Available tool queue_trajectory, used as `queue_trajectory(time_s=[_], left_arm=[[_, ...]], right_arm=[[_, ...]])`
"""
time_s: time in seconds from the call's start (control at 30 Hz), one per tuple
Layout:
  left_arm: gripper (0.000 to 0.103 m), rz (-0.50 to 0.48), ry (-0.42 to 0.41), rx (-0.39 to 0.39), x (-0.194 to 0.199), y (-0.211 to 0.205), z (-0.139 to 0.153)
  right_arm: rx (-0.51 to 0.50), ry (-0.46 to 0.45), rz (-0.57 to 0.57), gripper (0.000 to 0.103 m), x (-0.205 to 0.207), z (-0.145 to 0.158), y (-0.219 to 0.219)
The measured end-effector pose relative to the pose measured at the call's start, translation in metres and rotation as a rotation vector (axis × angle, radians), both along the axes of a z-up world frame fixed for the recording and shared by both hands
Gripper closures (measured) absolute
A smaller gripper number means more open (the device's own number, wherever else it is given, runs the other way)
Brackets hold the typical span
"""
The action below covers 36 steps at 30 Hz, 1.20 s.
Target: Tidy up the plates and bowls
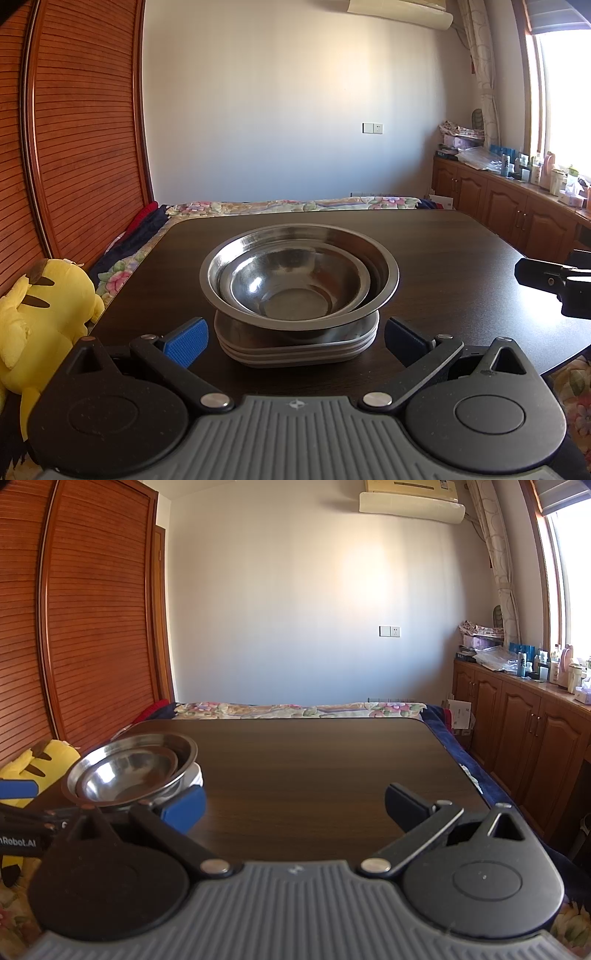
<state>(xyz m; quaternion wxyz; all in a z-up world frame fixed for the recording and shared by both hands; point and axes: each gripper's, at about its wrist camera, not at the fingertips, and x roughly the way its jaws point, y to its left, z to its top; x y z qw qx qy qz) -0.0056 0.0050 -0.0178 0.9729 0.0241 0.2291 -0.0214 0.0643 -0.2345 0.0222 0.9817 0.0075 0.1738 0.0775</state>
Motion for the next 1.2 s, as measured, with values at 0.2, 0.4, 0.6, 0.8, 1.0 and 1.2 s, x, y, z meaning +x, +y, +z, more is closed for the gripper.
queue_trajectory(time_s=[0.2,0.4,0.6,0.8,1.0,1.2], left_arm=[[0.000,-0.001,-0.001,0.001,0.0005,0.0008,0.0009],[0.000,-0.001,-0.002,0.001,0.0004,0.0009,0.0016],[0.000,-0.001,-0.004,0.001,0.0006,0.0011,0.0017],[0.000,-0.001,-0.004,0.001,0.0008,0.0013,0.0021],[0.000,-0.002,-0.004,0.001,0.0007,0.0012,0.0021],[0.000,-0.001,-0.005,-0.001,0.0009,0.0016,0.0040]], right_arm=[[0.005,0.004,0.000,0.000,0.0008,-0.0008,0.0001],[0.004,0.006,0.000,0.000,0.0009,-0.0008,-0.0008],[0.004,0.004,-0.005,0.000,0.0012,-0.0002,-0.0014],[0.005,0.005,-0.004,0.000,0.0013,-0.0010,-0.0017],[0.006,0.005,-0.005,0.000,0.0012,-0.0008,-0.0016],[0.007,0.004,-0.004,0.000,0.0014,-0.0007,-0.0007]])
